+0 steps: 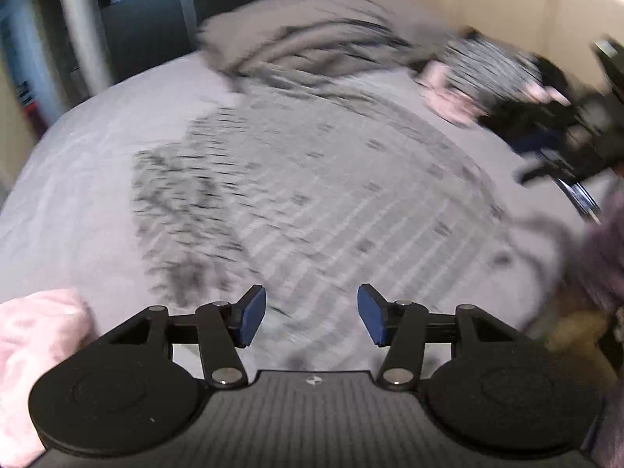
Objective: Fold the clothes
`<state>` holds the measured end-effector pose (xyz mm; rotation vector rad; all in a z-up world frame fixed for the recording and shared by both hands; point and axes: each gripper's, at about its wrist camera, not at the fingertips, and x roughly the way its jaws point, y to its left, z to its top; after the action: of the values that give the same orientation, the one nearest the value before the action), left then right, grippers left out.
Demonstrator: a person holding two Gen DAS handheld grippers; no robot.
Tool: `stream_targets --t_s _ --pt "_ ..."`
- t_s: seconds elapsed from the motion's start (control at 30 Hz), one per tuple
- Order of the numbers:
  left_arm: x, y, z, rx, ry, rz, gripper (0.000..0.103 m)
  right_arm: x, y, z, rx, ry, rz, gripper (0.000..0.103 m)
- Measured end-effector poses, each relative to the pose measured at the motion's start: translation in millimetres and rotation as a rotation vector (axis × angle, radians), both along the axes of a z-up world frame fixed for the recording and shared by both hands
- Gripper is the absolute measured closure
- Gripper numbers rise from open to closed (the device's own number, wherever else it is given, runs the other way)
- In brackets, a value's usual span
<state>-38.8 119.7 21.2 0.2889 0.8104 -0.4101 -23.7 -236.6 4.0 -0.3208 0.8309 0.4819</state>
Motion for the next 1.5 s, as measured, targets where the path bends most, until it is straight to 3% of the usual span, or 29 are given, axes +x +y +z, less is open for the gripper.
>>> stream_targets --t_s 0.2,0.33,0.63,0.83,1.03,1.07,1.17,1.2,1.23,1.3,1.5 --pt "79.0 48.4 6.1 -0.086 -0.002 0.252 0.051 51.6 -20.2 8.3 0.042 0.001 -0.174 0.050" --pt "140.6 76.8 0.2 -0.116 0.011 0.354 0.049 94.0 -35.2 4.9 0.062 0.001 -0.270 0.050" --pt "259.1 100.0 -44.9 -0.139 0.050 0.393 0.042 234.2 -57.9 -17.9 0.084 0.004 -0.411 0.049" --pt "310.5 96.9 -76.4 -0.180 0.067 0.380 0.042 328.7 -69.2 -38.9 0.151 -0.005 -0.513 0.047" --pt "344.9 101.5 -98.0 -0.224 0.079 0.413 0.042 395.7 -78.2 -66.8 0.200 0.000 -0.602 0.047" --pt "349.6 103.0 -101.1 -0.228 0.083 0.425 0.046 403.6 -78.8 -71.5 0.207 0.003 -0.613 0.047" --pt "355.8 111.1 -103.9 -0.229 0.084 0.455 0.070 423.2 -75.6 -84.9 0.225 0.024 -0.638 0.048" --pt "355.1 115.5 -101.1 -0.226 0.076 0.469 0.076 427.1 -74.5 -88.7 0.234 0.033 -0.637 0.053" --pt "354.3 120.0 -98.2 -0.223 0.068 0.484 0.078 430.3 -72.9 -91.9 0.241 0.044 -0.632 0.071" --pt "352.8 128.8 -92.5 -0.217 0.051 0.513 0.091 433.2 -67.6 -95.9 0.242 0.073 -0.611 0.095" --pt "348.3 155.4 -75.4 -0.197 0.002 0.601 0.097 421.3 -67.3 -76.5 0.110 -0.018 -0.644 0.101"
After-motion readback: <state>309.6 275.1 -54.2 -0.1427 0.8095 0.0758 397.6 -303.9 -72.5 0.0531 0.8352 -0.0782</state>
